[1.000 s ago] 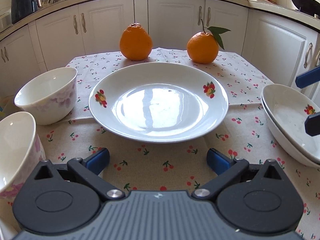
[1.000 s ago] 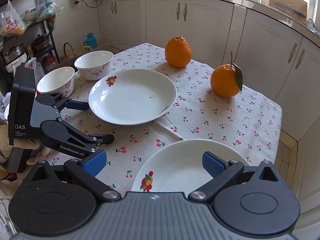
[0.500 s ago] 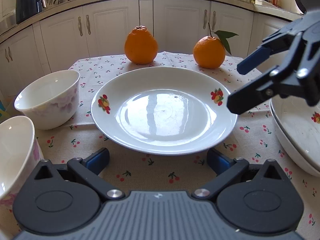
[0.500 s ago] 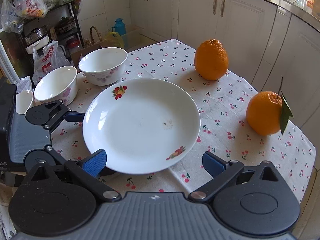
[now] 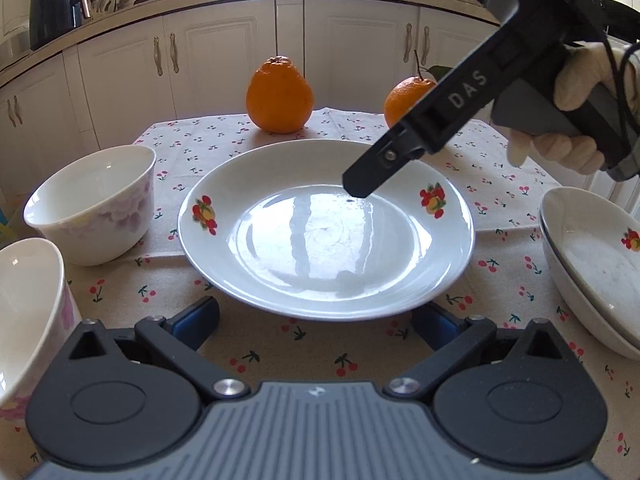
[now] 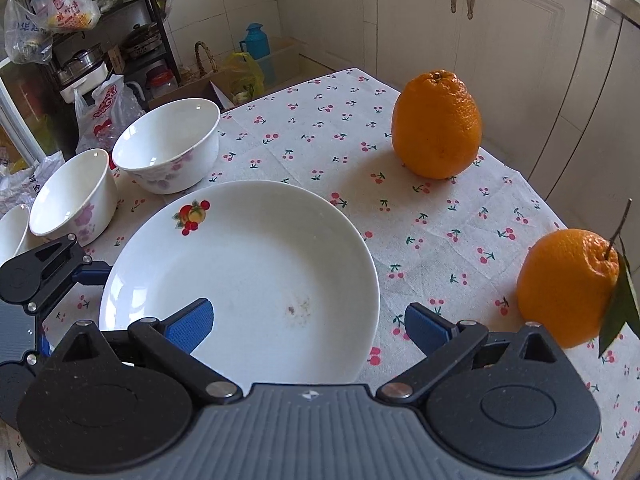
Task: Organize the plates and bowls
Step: 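Close the right gripper on the red-flower plate's rim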
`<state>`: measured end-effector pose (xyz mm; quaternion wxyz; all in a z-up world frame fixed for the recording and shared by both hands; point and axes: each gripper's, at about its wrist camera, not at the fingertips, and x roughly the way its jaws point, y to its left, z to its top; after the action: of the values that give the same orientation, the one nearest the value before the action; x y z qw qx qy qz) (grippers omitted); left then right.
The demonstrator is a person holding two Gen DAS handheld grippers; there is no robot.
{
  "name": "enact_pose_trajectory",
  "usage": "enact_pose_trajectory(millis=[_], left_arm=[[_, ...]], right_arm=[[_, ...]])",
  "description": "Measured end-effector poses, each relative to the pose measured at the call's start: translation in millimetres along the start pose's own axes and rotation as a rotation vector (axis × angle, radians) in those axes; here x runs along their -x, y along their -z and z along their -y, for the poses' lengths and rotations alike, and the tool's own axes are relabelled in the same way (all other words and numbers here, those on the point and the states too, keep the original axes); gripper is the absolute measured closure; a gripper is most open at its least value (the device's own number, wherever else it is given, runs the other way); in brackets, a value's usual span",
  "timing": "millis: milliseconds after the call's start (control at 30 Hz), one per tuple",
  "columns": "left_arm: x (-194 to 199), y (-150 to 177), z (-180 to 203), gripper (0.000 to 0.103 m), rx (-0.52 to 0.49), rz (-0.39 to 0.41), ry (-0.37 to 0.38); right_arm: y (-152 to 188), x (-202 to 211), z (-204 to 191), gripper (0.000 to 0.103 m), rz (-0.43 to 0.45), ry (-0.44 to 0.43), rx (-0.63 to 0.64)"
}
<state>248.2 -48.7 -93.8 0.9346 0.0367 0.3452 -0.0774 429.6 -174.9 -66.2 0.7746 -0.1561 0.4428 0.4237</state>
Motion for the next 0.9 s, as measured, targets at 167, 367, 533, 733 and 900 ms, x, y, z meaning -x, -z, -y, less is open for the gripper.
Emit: enact_pose_trajectory(millis=[167,367,533,733,900], left_arm=[[2,-2,1,0.004,-0.014,0.017,0.012],[1,-4,3,0.008,-0.023,0.017,0.022],[0,-3,3,0.01,-0.026,0.013,0.022],[-1,-2,2,0.011,-0.03,0.006,0.026],[-2,-2,3,0.011,-0.043,-0.001,0.021]], right_arm=[[-11,-14,9,0.001,0.0,-0.064,-0.006],[-20,-26,16,0.012,-0.009,-0.118,-0.007],[-22,-34,20,0.02,-0.027,-0.148,-0.003],[-25,-34,27,0.022,-0.029,-0.216,-0.028],[-25,-33,31,0.022,-0.029,-0.244,-0.065]])
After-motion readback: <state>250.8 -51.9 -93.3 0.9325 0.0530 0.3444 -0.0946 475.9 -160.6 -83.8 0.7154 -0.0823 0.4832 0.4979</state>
